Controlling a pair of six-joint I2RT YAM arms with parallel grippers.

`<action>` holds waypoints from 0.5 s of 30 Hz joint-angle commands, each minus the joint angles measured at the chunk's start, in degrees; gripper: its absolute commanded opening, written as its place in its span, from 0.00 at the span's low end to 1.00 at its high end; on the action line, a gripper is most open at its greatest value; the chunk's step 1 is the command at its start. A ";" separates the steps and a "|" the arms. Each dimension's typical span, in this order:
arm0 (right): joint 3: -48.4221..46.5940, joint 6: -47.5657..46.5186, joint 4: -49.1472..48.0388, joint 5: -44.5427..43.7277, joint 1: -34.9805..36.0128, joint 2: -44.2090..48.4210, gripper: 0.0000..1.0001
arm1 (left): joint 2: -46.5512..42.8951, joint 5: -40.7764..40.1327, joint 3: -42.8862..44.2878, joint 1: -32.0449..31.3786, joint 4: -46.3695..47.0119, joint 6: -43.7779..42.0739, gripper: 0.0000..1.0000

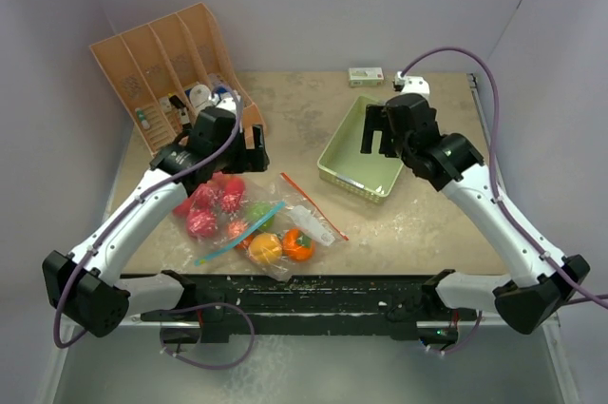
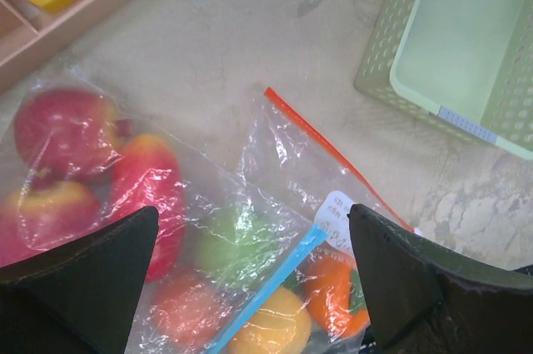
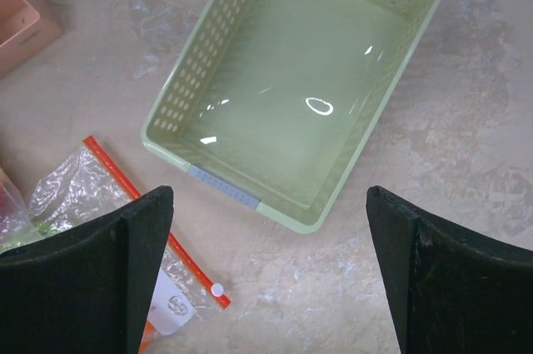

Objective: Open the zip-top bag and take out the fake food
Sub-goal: Move the bin to the center of the board.

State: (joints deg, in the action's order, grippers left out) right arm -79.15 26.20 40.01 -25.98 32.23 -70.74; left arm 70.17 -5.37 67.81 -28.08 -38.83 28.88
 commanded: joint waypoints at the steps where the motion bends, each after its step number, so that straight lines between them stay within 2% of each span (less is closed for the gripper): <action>1: 0.64 1.99 -1.09 5.13 -0.20 -1.63 0.99 | 0.51 3.40 -1.33 -1.48 0.19 0.38 0.99; 3: 1.17 3.03 -1.70 8.12 -0.44 -2.74 0.97 | 1.36 2.09 -1.37 -3.33 -0.01 0.68 0.99; 5: 1.95 4.09 -2.41 11.30 -1.31 -4.21 0.87 | 2.18 0.36 -1.06 -5.50 -0.44 1.02 0.99; 6: 2.16 4.61 -2.46 12.76 -1.90 -5.10 0.78 | 2.65 -0.31 -0.69 -6.37 -0.91 1.14 0.99; 7: 2.10 5.23 -2.10 13.61 -2.48 -6.10 0.64 | 3.12 -0.87 -0.19 -7.30 -1.54 1.25 0.99; 9: 1.59 6.01 -0.86 13.81 -3.87 -7.96 0.48 | 3.87 -2.31 0.54 -9.27 -2.63 1.41 0.99; 11: 1.46 6.16 0.11 13.37 -6.16 -9.44 0.37 | 4.54 -3.86 1.06 -11.17 -3.95 1.63 0.99; 13: 1.40 6.04 0.79 14.32 -10.47 -10.98 0.35 | 5.06 -5.03 1.22 -12.47 -4.47 2.16 0.99; 15: 1.08 5.46 0.59 16.49 -13.53 -12.38 0.40 | 5.72 -5.76 1.55 -13.05 -3.28 3.34 0.99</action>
State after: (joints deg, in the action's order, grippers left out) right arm -77.41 31.00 39.92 -12.56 24.64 -82.15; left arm 75.40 -7.79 66.63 -39.72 -42.48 29.78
